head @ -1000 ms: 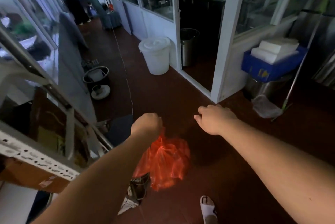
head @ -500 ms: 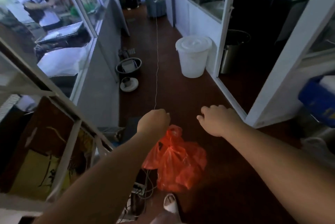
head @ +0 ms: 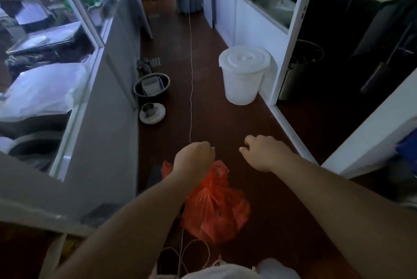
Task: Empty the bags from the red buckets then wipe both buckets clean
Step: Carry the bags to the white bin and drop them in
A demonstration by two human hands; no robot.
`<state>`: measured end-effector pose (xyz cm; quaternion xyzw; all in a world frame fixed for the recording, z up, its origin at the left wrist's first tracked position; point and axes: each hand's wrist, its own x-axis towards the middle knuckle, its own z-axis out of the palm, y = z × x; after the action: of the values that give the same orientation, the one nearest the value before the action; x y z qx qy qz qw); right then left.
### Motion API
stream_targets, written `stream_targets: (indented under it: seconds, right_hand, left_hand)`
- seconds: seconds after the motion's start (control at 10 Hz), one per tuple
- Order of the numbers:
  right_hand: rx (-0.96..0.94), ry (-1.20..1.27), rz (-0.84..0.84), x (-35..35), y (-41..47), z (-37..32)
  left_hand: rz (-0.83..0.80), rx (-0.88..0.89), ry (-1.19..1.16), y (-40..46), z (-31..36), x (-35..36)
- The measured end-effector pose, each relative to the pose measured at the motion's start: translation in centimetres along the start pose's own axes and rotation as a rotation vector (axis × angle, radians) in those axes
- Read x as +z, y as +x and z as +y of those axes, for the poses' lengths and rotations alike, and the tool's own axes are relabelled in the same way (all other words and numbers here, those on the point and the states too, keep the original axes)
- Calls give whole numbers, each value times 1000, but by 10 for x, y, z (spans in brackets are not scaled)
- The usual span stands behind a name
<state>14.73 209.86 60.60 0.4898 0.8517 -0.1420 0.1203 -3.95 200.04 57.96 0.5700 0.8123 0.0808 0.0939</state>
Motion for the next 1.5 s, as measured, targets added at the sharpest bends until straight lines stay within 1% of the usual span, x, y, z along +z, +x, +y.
stream_targets:
  seconds: [0.2, 0.3, 0.4, 0.5, 0.6, 0.7, 0.8, 0.9, 1.0, 1.1, 1.3, 1.5]
  right_hand:
    - [30, -31, 27, -33, 113, 14]
    - [22, -31, 36, -51, 178, 26]
    - [-1, -20, 47, -77, 247, 39]
    - [-35, -18, 34, -113, 314, 51]
    - [-64, -16, 35, -151, 379, 54]
    - [-96, -43, 38, -180, 436, 49]
    - [-138, -35, 54, -199, 490, 37]
    - [-157, -72, 75, -215, 548, 25]
    - [-139, -122, 84, -228, 613, 13]
    - [-88, -120, 83, -243, 674, 1]
    - [21, -51, 66, -270, 767, -13]
    - [120, -67, 33, -293, 852, 5]
  left_hand:
    - [-20, 2, 53, 122, -23, -14]
    - [-21, -29, 115, 196, -34, -21]
    - [-44, -127, 178, 276, -41, -37]
    - [-39, -176, 177, 343, -50, -55]
    - [45, -188, 167, 395, -58, -71]
    - [0, -196, 237, 441, -61, -85]
    - [41, -309, 110, 505, -69, -95]
    - [-14, -284, 86, 559, -79, -95]
    - [-32, -262, 62, 625, -100, -89]
    - [-37, -213, 46, 689, -121, -80]
    - [-62, -77, -16, 807, -151, -76]
    - [-105, -73, -8, 921, -161, -85]
